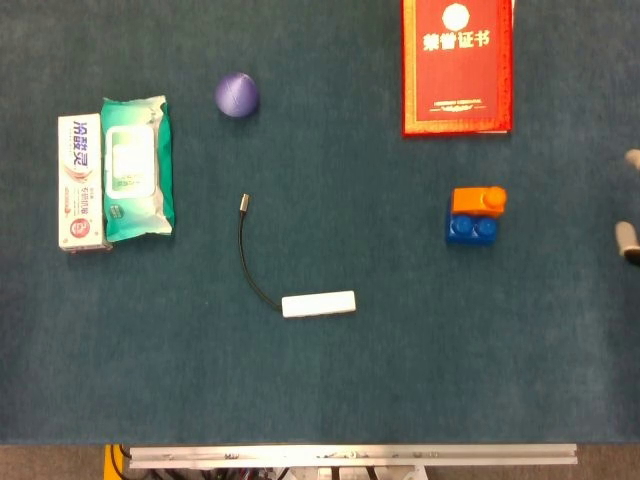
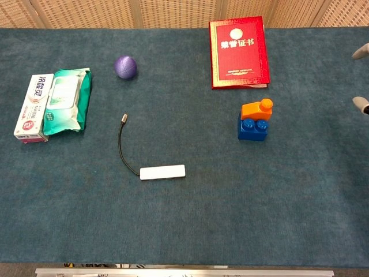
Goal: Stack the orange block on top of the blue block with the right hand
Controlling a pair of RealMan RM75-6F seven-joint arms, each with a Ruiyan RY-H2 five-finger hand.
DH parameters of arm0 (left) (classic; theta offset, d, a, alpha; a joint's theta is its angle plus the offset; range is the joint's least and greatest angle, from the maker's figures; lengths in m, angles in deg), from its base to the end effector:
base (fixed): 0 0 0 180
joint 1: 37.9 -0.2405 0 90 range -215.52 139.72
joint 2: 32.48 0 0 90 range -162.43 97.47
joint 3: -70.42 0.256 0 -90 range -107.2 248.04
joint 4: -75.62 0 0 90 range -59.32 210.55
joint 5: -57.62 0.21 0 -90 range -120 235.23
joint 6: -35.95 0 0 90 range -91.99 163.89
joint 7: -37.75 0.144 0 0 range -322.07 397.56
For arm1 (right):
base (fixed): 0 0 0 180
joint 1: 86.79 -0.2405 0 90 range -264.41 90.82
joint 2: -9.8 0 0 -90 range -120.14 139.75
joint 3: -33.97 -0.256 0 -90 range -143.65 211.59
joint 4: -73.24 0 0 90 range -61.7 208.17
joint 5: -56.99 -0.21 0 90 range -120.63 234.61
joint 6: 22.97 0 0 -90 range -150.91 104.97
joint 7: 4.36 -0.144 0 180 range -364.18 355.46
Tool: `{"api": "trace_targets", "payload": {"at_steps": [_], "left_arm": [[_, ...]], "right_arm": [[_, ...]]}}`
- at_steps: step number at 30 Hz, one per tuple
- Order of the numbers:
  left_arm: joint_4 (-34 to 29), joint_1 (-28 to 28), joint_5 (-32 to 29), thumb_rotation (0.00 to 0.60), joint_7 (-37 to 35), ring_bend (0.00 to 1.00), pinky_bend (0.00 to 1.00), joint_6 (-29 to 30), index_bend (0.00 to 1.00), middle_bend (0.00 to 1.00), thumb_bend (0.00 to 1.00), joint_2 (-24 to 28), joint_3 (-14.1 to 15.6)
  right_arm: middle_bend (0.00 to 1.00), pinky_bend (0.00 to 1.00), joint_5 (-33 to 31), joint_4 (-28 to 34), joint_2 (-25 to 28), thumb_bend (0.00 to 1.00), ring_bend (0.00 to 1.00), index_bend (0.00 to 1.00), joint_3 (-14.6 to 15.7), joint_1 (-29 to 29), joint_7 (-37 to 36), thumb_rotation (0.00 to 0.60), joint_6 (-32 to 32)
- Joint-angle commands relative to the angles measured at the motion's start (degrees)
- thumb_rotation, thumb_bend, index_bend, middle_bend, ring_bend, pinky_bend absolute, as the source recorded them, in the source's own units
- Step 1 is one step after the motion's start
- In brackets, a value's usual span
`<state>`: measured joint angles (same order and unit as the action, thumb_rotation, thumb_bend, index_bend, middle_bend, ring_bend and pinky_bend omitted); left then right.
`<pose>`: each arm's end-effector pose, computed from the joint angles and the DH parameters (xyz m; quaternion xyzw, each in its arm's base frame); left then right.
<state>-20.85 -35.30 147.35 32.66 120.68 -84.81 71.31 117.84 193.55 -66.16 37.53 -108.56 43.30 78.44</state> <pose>-0.3135 0.1543 0.2046 -0.6233 -0.3945 -0.3519 0.5762 -0.2051 -0.2016 0.1020 0.5958 -0.3777 0.2696 0.6555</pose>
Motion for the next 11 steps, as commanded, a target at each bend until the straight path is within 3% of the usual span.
{"api": "trace_targets", "payload": {"at_steps": [1, 11], "left_arm": [[-0.19, 0.18, -0.27, 0.6, 0.4, 0.48, 0.5, 0.07, 0.55, 0.56, 0.04, -0.23, -0.27], [-0.92, 0.4, -1.66, 0.6, 1.03, 0.47, 0.5, -0.48, 0.55, 0.55, 0.04, -0.73, -0.64]], "right_arm": [[0.23, 0.25, 3.42, -3.17, 1.55, 0.25, 0.08, 0.27, 1.99, 3.27, -2.82, 0.6, 1.64], [0.23, 0.25, 6.23, -4.46, 5.15, 0.25, 0.08, 0.28, 1.86, 9.38, -10.86, 0.6, 1.37]]}}
